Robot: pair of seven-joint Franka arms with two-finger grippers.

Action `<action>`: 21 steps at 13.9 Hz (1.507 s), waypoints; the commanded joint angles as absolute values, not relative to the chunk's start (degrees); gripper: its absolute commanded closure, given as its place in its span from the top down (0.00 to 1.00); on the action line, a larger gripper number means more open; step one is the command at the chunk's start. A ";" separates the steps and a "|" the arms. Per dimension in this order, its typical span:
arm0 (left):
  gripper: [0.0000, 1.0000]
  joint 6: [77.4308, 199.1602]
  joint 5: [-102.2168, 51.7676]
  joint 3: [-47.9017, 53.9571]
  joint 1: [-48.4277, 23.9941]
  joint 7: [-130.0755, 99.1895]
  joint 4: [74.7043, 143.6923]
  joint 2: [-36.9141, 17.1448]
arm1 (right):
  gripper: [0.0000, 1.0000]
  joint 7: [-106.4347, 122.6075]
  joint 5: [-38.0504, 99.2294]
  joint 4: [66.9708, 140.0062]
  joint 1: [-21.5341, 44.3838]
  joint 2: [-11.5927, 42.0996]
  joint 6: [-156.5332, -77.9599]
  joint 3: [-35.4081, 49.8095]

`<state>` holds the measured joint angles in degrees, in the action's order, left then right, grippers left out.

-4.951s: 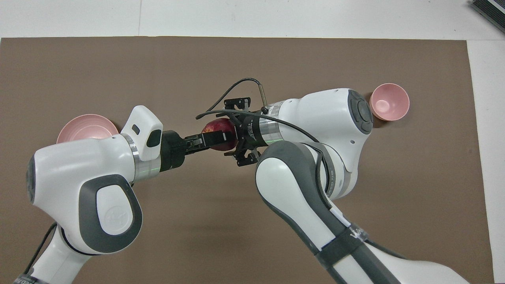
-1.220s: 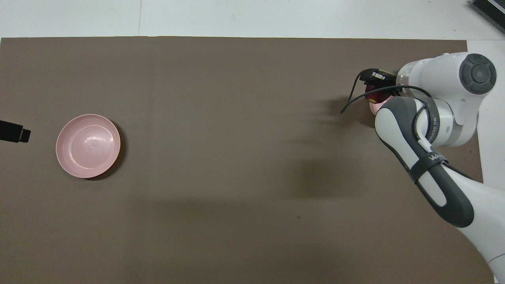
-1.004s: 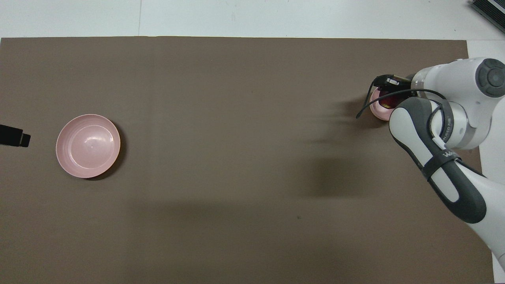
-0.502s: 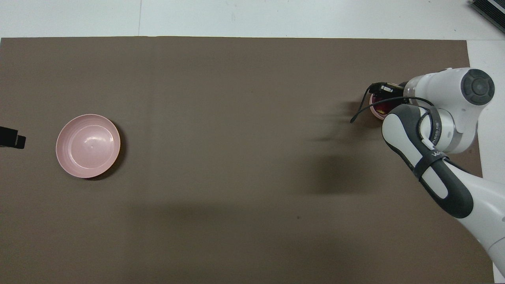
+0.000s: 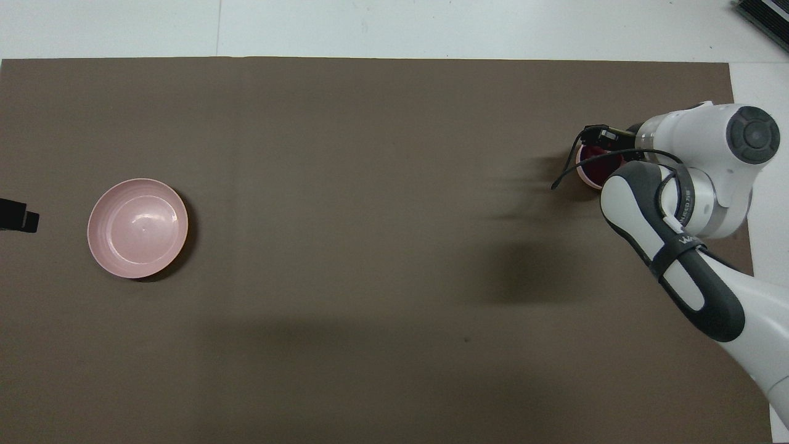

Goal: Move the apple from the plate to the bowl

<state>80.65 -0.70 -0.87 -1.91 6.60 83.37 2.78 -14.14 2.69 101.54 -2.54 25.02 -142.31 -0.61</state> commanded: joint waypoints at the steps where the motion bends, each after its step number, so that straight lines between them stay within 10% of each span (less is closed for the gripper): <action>1: 1.00 81.83 -0.09 -0.79 -1.93 5.98 84.99 4.13 | 1.00 -10.91 1.49 101.60 -3.43 20.75 -136.60 -0.09; 17: 1.00 81.83 -0.09 -0.79 -1.93 5.98 84.99 4.13 | 1.00 -7.74 -2.82 88.18 -2.72 2.02 -87.40 0.62; 21: 1.00 81.83 -0.09 -0.79 -1.93 5.98 84.99 4.13 | 1.00 -8.35 -2.20 88.50 -2.81 1.67 -86.04 0.61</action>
<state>80.68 -0.70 -0.87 -1.91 6.59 83.37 2.81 -9.18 -2.27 89.17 -2.46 1.02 -86.81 0.34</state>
